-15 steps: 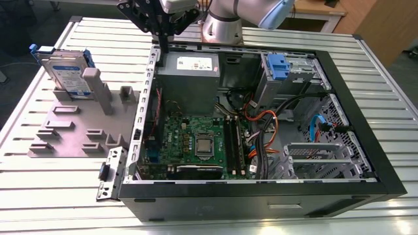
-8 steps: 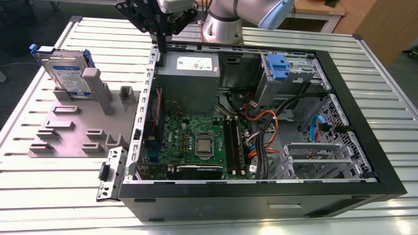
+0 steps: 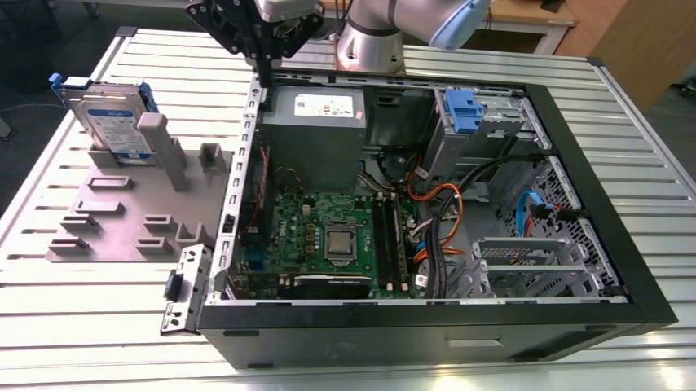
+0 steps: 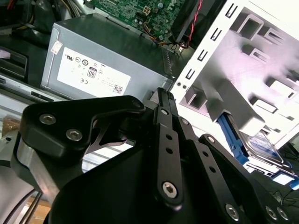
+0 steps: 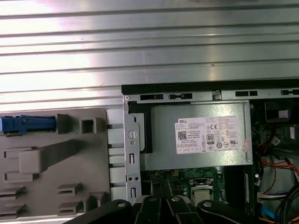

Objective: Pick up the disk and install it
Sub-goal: 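Reach for the disk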

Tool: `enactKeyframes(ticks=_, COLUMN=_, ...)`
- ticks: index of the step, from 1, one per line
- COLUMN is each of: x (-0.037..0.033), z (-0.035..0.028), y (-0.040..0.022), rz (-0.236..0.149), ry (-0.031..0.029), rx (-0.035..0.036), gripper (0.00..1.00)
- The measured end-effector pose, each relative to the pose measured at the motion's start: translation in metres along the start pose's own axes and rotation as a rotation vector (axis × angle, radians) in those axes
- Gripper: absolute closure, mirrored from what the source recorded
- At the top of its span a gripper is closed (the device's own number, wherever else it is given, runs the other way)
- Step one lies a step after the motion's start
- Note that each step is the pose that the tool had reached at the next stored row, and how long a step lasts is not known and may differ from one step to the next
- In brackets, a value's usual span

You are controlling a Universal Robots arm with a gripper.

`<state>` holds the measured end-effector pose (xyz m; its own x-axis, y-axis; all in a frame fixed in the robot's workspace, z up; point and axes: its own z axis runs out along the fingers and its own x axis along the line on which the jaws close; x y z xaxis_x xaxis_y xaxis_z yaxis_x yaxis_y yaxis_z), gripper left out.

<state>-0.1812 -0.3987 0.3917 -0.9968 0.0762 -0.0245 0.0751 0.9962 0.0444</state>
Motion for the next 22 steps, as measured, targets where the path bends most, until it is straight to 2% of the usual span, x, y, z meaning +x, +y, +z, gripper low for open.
enactKeyframes(ticks=22, x=0.0099, z=0.0003, y=-0.0008, rz=0.0, ry=0.0001, rx=0.0001, gripper=0.89)
